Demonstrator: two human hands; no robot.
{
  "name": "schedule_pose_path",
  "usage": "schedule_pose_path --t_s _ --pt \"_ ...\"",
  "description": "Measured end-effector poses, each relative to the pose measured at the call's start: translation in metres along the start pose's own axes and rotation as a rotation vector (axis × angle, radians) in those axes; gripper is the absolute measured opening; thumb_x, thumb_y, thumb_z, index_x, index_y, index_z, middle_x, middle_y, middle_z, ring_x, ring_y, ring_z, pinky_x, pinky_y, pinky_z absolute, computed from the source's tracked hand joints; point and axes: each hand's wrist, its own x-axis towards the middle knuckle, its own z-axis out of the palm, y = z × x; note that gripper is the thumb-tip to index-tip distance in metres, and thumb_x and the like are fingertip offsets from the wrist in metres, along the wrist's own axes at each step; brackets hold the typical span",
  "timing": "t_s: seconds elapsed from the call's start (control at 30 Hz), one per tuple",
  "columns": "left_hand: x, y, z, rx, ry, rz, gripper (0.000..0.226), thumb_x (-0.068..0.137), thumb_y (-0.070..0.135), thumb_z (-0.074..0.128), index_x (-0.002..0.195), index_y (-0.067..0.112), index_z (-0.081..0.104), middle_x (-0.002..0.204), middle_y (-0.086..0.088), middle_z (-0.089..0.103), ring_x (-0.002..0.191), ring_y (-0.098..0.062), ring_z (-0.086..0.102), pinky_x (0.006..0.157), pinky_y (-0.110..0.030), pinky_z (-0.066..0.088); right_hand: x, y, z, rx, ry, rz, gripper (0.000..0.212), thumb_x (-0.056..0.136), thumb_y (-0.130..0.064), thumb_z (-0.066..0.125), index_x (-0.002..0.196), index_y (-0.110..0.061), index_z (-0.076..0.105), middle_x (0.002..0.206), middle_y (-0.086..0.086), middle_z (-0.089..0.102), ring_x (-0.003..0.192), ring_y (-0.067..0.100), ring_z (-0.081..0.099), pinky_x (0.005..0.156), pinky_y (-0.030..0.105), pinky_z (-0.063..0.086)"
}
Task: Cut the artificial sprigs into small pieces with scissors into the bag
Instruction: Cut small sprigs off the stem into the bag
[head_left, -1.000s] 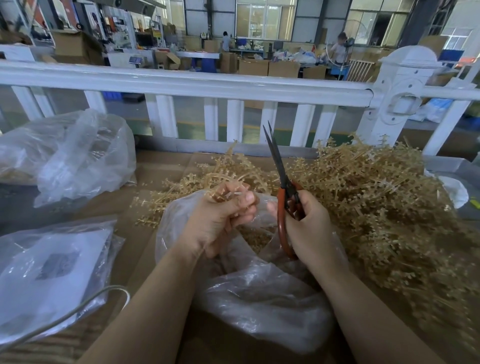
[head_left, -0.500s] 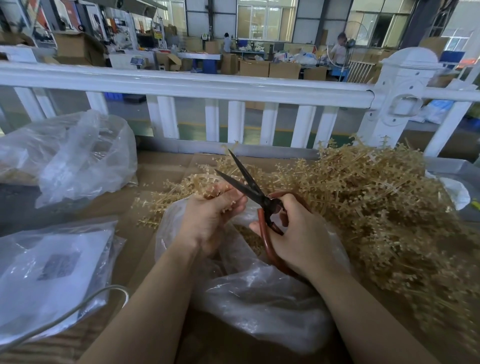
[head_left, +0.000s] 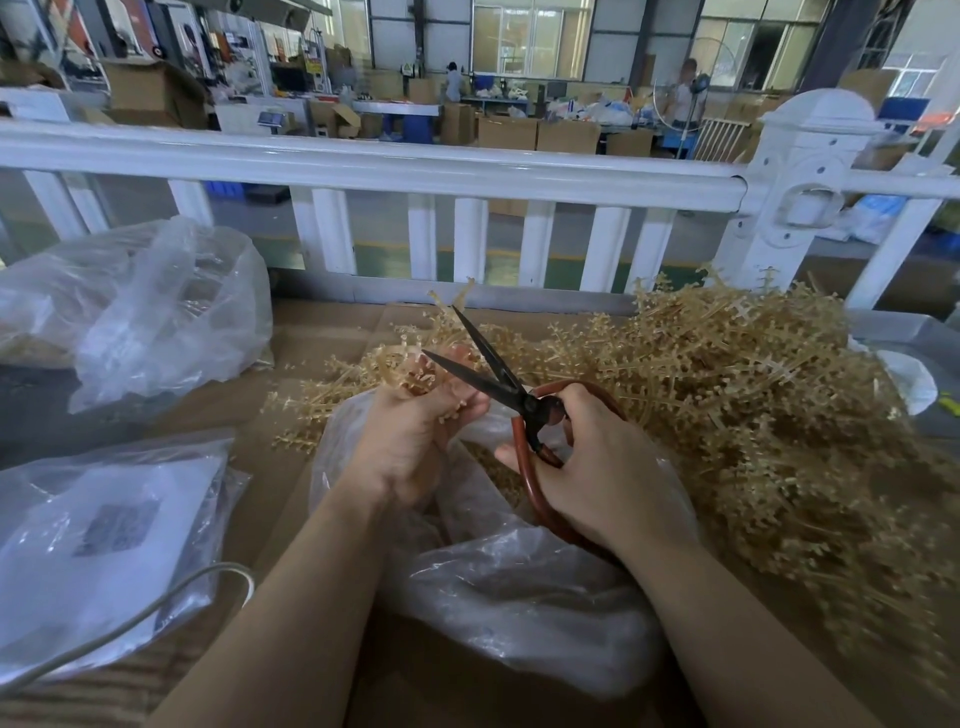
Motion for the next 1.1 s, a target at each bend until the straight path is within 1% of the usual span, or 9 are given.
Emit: schedule_pose_path --t_s 0.1,0.27,0.33,0.47,0.57,0.73,0.83,0.9,1.1 --pt "0.0004 0.0007 -0.0009 -0.017 -0.018 -0.009 0.014 0.068 0.0 0.066 0.081 -0.001 0.063 0.072 -0.007 0.068 0.068 -0.015 0.069 0.067 -0.022 0.058 0.0001 0.0022 0.0016 0.004 -0.005 -0.013 0.06 0.078 -0.083 0.053 0.101 -0.028 0.05 0.089 -0.013 0.056 0.077 0.008 0.058 0.062 0.025 0.047" --pt "0.0 0.0024 -0.0017 -0.042 -0.03 -0.092 0.004 0.079 -0.004 0.06 0.076 -0.003 0.063 0.074 -0.011 0.065 0.07 -0.018 0.069 0.073 -0.025 0.06 0.0018 0.0046 0.0044 0.028 -0.02 -0.027 0.06 0.077 -0.084 0.052 0.101 -0.028 0.049 0.09 -0.014 0.056 0.078 0.009 0.059 0.066 0.032 0.054" --pt "-0.001 0.0024 -0.0015 -0.044 -0.036 -0.095 0.019 0.084 -0.009 0.054 0.071 -0.002 0.065 0.075 -0.012 0.066 0.073 -0.02 0.069 0.074 -0.026 0.06 0.0015 0.005 0.005 0.024 -0.026 -0.038 0.062 0.077 -0.083 0.052 0.102 -0.027 0.051 0.092 -0.013 0.058 0.08 0.009 0.059 0.066 0.03 0.053" --pt "-0.0029 0.0029 0.0012 -0.032 -0.049 -0.042 0.005 0.07 -0.005 0.06 0.072 -0.002 0.064 0.077 -0.012 0.067 0.076 -0.02 0.069 0.076 -0.027 0.06 0.0021 0.0051 0.003 0.019 -0.056 -0.041 0.06 0.075 -0.083 0.051 0.1 -0.028 0.049 0.09 -0.014 0.055 0.079 0.008 0.057 0.062 0.024 0.045" --pt "-0.003 0.0026 0.002 -0.005 -0.032 0.014 0.015 0.068 -0.003 0.061 0.082 -0.001 0.058 0.083 -0.012 0.065 0.081 -0.021 0.067 0.077 -0.027 0.059 0.0029 0.0037 0.0023 0.027 -0.062 -0.041 0.059 0.076 -0.081 0.053 0.1 -0.027 0.049 0.09 -0.014 0.055 0.079 0.008 0.056 0.062 0.021 0.042" --pt "-0.0058 0.0045 0.0035 0.033 -0.008 0.065 0.015 0.064 0.001 0.066 0.077 0.007 0.06 0.075 -0.003 0.07 0.076 -0.015 0.07 0.069 -0.024 0.057 0.0017 0.0029 0.001 0.001 -0.059 -0.043 0.06 0.076 -0.082 0.053 0.103 -0.028 0.05 0.092 -0.014 0.056 0.08 0.006 0.056 0.06 0.014 0.037" --pt "-0.0063 0.0054 0.004 0.087 -0.026 0.106 0.011 0.064 0.004 0.07 0.07 0.013 0.068 0.075 -0.001 0.071 0.077 -0.015 0.069 0.071 -0.026 0.057 0.0011 0.0029 0.0008 0.006 -0.05 -0.034 0.06 0.076 -0.082 0.054 0.103 -0.028 0.051 0.092 -0.014 0.058 0.08 0.007 0.058 0.061 0.02 0.045" --pt "-0.007 0.0061 0.0045 0.116 -0.047 0.136 0.017 0.067 0.003 0.075 0.064 0.019 0.073 0.074 0.0 0.071 0.076 -0.014 0.069 0.072 -0.026 0.057 0.0008 0.0027 0.0014 0.021 -0.03 -0.021 0.06 0.075 -0.083 0.054 0.102 -0.029 0.051 0.09 -0.014 0.059 0.079 0.006 0.059 0.063 0.024 0.05" --pt "-0.0035 0.0039 0.0003 0.105 -0.071 0.102 0.013 0.068 0.003 0.081 0.07 0.014 0.074 0.08 -0.005 0.073 0.08 -0.018 0.07 0.076 -0.028 0.057 0.0026 0.0039 0.0047 0.01 0.013 -0.028 0.061 0.073 -0.087 0.05 0.098 -0.032 0.05 0.085 -0.016 0.058 0.076 0.003 0.058 0.062 0.028 0.054"
